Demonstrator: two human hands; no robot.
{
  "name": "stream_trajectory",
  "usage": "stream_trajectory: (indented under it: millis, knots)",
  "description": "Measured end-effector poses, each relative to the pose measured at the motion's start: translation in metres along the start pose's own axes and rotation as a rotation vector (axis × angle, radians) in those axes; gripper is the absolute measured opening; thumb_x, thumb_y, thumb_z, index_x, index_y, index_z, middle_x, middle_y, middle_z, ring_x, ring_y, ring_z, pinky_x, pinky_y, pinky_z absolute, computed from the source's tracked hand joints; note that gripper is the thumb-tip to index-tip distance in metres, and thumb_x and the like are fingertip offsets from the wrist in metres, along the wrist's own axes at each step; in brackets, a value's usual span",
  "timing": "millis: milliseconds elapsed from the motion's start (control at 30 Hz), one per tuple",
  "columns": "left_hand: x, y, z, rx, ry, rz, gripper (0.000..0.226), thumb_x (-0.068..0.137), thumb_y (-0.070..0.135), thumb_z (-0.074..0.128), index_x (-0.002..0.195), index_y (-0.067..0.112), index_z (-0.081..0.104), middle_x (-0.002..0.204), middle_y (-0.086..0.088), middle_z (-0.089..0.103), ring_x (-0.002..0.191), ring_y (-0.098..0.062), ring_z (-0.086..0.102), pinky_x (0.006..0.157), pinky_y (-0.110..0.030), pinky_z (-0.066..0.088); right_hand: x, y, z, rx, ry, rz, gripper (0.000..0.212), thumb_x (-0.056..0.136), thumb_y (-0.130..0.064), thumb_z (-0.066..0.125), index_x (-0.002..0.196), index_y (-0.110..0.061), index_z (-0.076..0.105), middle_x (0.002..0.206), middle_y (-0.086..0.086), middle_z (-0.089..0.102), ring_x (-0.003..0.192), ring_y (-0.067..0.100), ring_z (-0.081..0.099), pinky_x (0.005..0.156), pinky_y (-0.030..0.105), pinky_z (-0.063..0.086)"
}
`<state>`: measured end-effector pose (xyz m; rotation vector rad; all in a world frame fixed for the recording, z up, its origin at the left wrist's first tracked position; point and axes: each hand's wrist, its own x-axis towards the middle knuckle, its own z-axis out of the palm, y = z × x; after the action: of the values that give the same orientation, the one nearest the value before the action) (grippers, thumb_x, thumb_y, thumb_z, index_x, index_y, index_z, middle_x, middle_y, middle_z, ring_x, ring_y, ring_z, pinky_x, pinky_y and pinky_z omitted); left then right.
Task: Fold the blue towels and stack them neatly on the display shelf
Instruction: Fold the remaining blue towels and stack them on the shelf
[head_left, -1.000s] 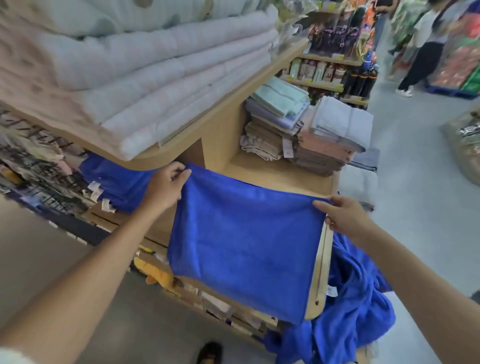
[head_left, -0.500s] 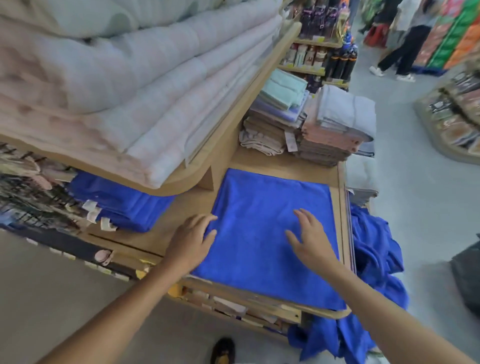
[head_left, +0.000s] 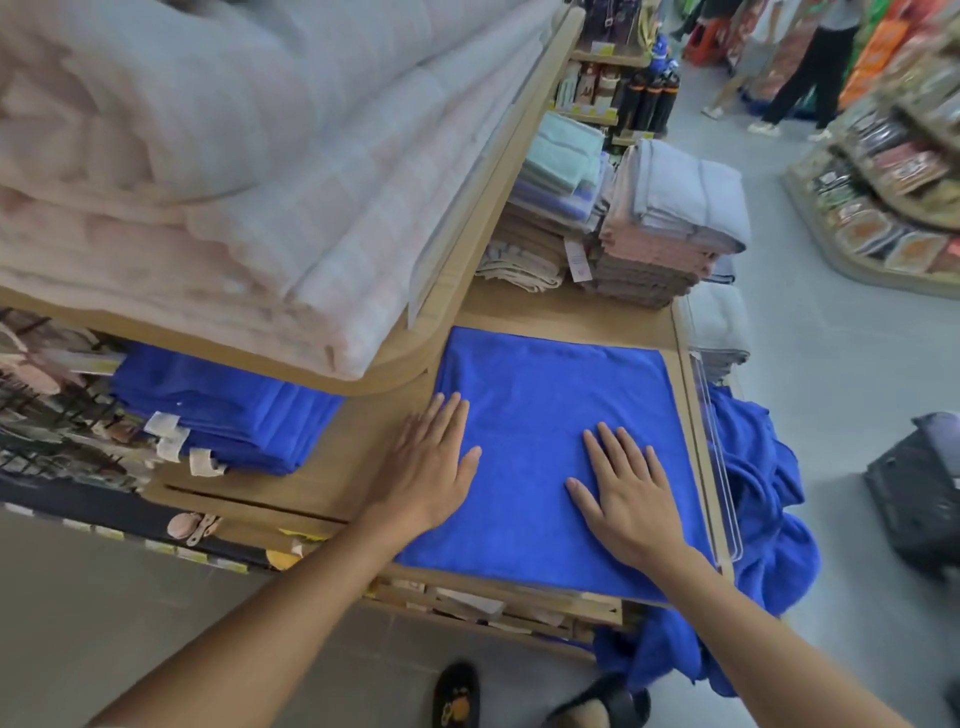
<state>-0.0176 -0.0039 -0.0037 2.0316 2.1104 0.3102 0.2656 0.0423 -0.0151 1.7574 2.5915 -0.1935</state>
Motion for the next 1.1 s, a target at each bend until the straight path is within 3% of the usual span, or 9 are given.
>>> stream_trajectory:
  millis: [300, 367, 433, 500, 667, 767, 867, 1000, 1100]
  knots:
    - [0.019, -0.007, 0.022, 0.146, -0.078, -0.154, 0.084, 0.095, 0.068, 0.010, 0.162, 0.017, -0.001, 0.170, 0.004, -0.007, 0.156, -0.015, -0.007, 0.126, -0.048, 0.003, -0.009, 0.002, -0.004, 0.020, -0.030, -0.024, 0.080, 0.096, -0.074, 0.006, 0.164, -0.031, 0.010, 0.169, -0.012, 0.002, 0.158, 0.013, -0.004, 0.129, 0.041, 0.000]
    - [0.028, -0.004, 0.019, 0.117, -0.039, -0.122, 0.080, 0.100, 0.060, 0.022, 0.162, 0.012, 0.005, 0.170, -0.001, -0.002, 0.157, -0.017, -0.006, 0.127, -0.045, 0.006, 0.001, 0.003, -0.014, 0.018, -0.013, -0.019, 0.073, 0.098, -0.069, 0.019, 0.159, -0.032, 0.030, 0.166, -0.014, 0.024, 0.155, 0.018, 0.020, 0.124, 0.042, 0.021]
    - [0.051, 0.002, 0.011, 0.094, 0.034, 0.003, 0.070, 0.104, 0.044, 0.033, 0.161, 0.008, 0.014, 0.170, -0.005, 0.009, 0.157, -0.020, 0.000, 0.127, -0.041, 0.011, 0.032, 0.014, -0.031, 0.070, 0.016, 0.001, 0.050, 0.101, -0.055, 0.036, 0.142, -0.031, 0.051, 0.147, -0.010, 0.051, 0.136, 0.023, 0.048, 0.102, 0.043, 0.044]
    - [0.089, 0.008, 0.000, 0.117, 0.058, 0.132, 0.059, 0.106, 0.025, 0.036, 0.160, 0.007, 0.019, 0.168, -0.007, 0.019, 0.157, -0.021, 0.007, 0.126, -0.036, 0.013, 0.076, 0.030, -0.054, 0.228, 0.007, 0.068, 0.035, 0.103, -0.034, 0.043, 0.133, -0.027, 0.057, 0.133, -0.003, 0.062, 0.121, 0.027, 0.059, 0.090, 0.041, 0.051]
    - [0.176, 0.016, -0.032, 0.216, -0.053, 0.121, 0.065, 0.093, -0.006, 0.036, 0.156, 0.010, 0.028, 0.162, -0.007, 0.032, 0.154, -0.023, 0.022, 0.120, -0.039, 0.029, 0.160, 0.073, -0.093, 0.011, 0.005, 0.112, 0.053, 0.092, -0.005, 0.044, 0.142, -0.021, 0.051, 0.138, 0.006, 0.060, 0.122, 0.031, 0.058, 0.089, 0.040, 0.045]
    - [0.193, 0.013, -0.042, 0.362, -0.138, 0.037, 0.053, 0.095, 0.001, 0.040, 0.147, 0.012, 0.041, 0.150, -0.009, 0.047, 0.141, -0.028, 0.043, 0.107, -0.041, 0.043, 0.180, 0.092, -0.088, -0.172, -0.147, 0.103, 0.050, 0.091, -0.008, 0.047, 0.140, -0.019, 0.048, 0.139, 0.008, 0.057, 0.127, 0.030, 0.055, 0.104, 0.046, 0.039]
    - [0.202, 0.018, -0.049, 0.496, -0.163, -0.010, 0.039, 0.097, 0.006, 0.043, 0.133, 0.018, 0.056, 0.137, -0.006, 0.059, 0.129, -0.026, 0.052, 0.097, -0.040, 0.047, 0.192, 0.106, -0.083, -0.232, -0.163, 0.061, 0.039, 0.094, -0.017, 0.050, 0.132, -0.024, 0.054, 0.132, 0.006, 0.060, 0.123, 0.028, 0.058, 0.108, 0.048, 0.034]
    - [0.212, 0.032, -0.058, 0.660, -0.175, -0.090, 0.031, 0.093, 0.012, 0.053, 0.119, 0.022, 0.067, 0.125, 0.000, 0.067, 0.127, -0.023, 0.050, 0.097, -0.037, 0.043, 0.202, 0.110, -0.091, -0.241, -0.151, 0.005, 0.029, 0.090, -0.025, 0.056, 0.117, -0.028, 0.067, 0.121, 0.005, 0.062, 0.117, 0.028, 0.058, 0.100, 0.042, 0.038]
    - [0.211, 0.038, -0.063, 0.649, -0.188, -0.142, 0.031, 0.093, 0.011, 0.056, 0.120, 0.019, 0.068, 0.130, -0.005, 0.059, 0.120, -0.027, 0.055, 0.087, -0.036, 0.046, 0.201, 0.110, -0.098, -0.190, -0.175, 0.012, 0.025, 0.087, -0.027, 0.058, 0.110, -0.028, 0.067, 0.116, 0.003, 0.062, 0.112, 0.026, 0.059, 0.092, 0.040, 0.038]
